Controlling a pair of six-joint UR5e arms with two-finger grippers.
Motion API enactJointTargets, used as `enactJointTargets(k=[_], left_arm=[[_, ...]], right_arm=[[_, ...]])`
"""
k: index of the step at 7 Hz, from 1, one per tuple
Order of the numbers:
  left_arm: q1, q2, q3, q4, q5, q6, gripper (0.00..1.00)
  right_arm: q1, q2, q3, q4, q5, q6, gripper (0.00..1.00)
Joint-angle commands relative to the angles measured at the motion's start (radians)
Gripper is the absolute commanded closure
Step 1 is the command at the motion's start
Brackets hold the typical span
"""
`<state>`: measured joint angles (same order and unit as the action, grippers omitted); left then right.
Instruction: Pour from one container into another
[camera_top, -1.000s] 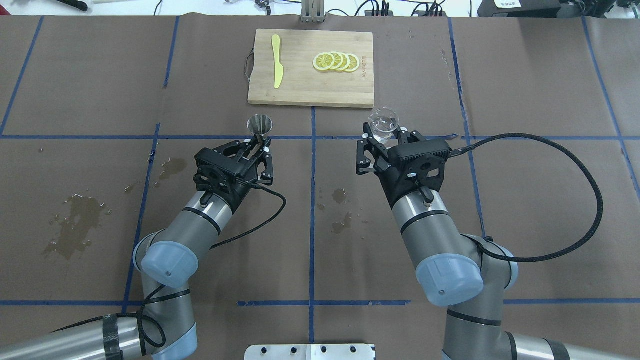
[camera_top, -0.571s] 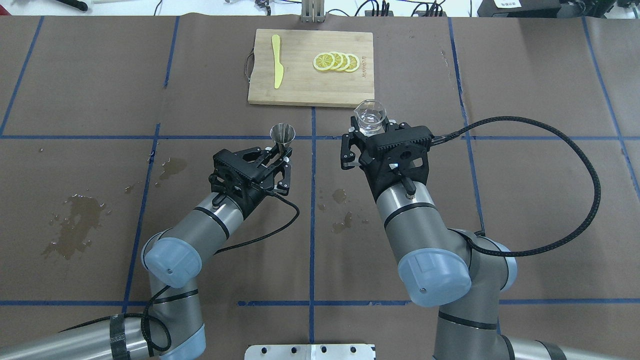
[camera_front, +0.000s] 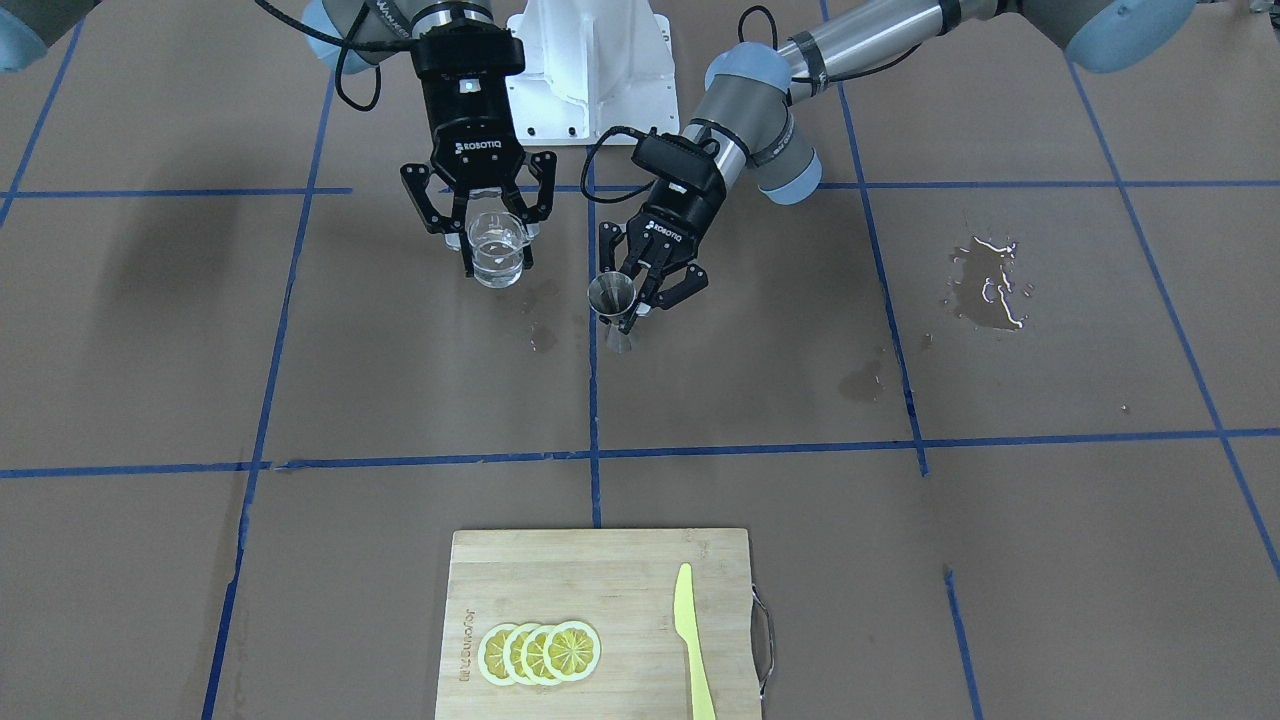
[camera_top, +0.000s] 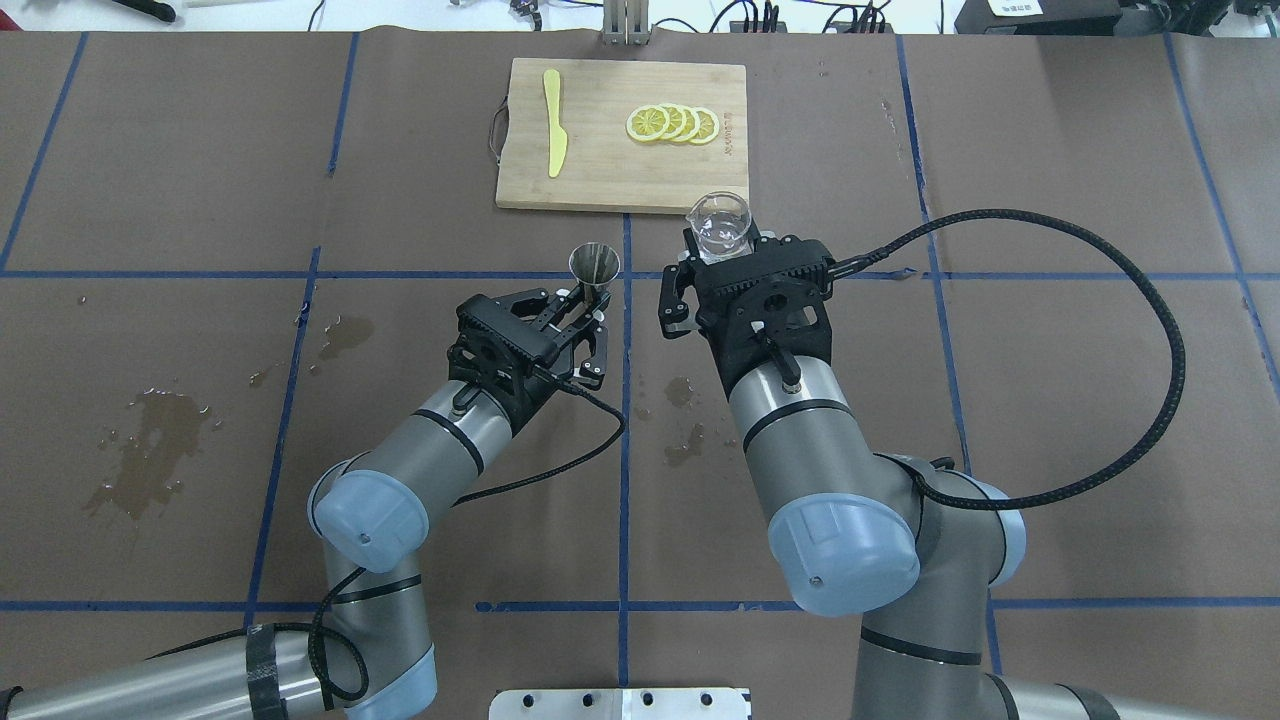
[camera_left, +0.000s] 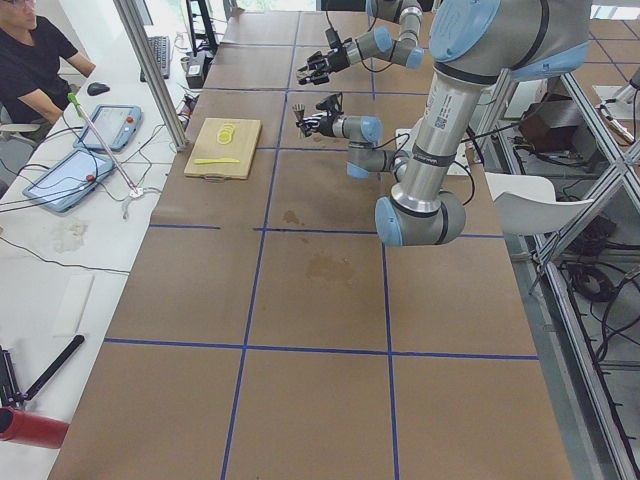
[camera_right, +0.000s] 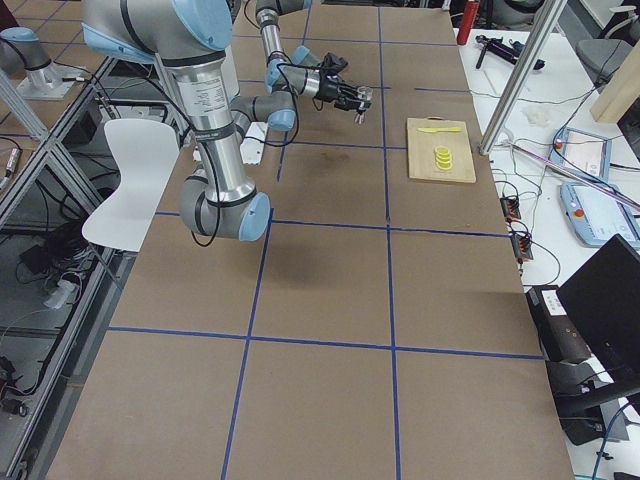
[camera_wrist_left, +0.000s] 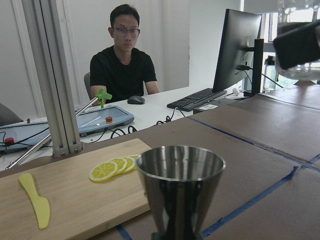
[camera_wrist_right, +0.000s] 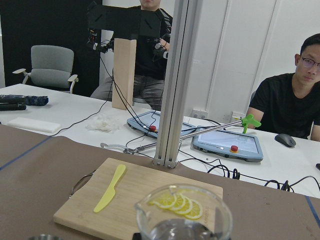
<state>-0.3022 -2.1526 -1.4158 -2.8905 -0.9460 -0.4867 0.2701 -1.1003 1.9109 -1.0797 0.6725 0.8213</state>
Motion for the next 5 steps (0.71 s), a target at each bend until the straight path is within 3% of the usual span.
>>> enactJointTargets(k=[1,5], left_arm=[[0.006,-0.004,0.020,-0.013,0.009,0.002,1.00],[0.040,-0.019,0.060,-0.023,0.088,0.000,1.00]], right_arm=[[0.000,0.003,0.000,-0.034,0.015,-0.030,1.00],[0.000,0.010,0.000,-0.055,0.022,-0.062,1.00]])
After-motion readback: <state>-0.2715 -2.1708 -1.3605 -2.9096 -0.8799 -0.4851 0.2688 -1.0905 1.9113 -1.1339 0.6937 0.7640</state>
